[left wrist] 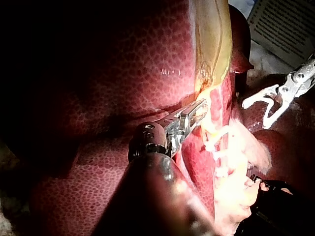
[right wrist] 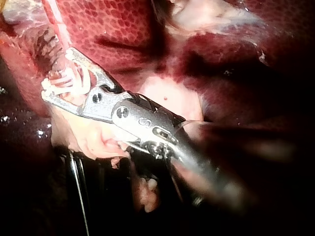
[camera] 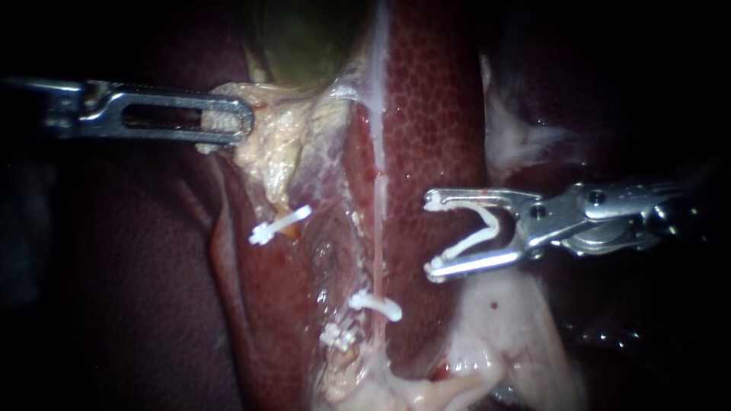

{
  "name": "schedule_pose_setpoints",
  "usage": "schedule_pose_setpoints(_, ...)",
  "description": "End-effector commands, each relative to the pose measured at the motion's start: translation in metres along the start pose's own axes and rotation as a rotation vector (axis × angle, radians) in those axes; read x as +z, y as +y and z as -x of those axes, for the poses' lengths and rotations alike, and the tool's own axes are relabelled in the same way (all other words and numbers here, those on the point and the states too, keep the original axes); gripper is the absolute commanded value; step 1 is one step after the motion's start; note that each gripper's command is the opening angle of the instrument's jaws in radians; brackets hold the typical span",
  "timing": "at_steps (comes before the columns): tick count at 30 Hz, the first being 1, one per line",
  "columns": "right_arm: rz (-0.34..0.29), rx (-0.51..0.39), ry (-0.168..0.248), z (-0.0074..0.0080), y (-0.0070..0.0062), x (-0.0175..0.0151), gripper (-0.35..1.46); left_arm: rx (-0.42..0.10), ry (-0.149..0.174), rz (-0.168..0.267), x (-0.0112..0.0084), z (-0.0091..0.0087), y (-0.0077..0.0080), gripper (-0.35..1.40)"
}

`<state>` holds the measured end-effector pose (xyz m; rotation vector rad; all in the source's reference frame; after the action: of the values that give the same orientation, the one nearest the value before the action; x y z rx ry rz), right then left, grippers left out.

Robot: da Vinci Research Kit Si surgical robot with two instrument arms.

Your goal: Clipping second clip right tube

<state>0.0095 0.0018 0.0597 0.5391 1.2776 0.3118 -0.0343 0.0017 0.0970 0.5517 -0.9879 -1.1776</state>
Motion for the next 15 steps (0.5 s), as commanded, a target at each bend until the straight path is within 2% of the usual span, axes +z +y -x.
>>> schedule_pose_setpoints(1,-0.004,0.004,-0.012,0.0005,0.0001,0.0003,0.59,0.000,0.000,0.001,0.0001,0.0000,0.0000,-0.35)
schedule_pose_setpoints(8,-0.017,0.067,-0.082,0.0058,0.0005,0.0035,0.58,0.000,0.000,0.001,0.0001,0.0000,0.0000,-0.35)
schedule_pose_setpoints(15,-0.023,0.132,-0.112,0.0102,0.0013,0.0061,0.58,0.000,0.000,0.001,0.0000,-0.0001,0.0000,-0.35)
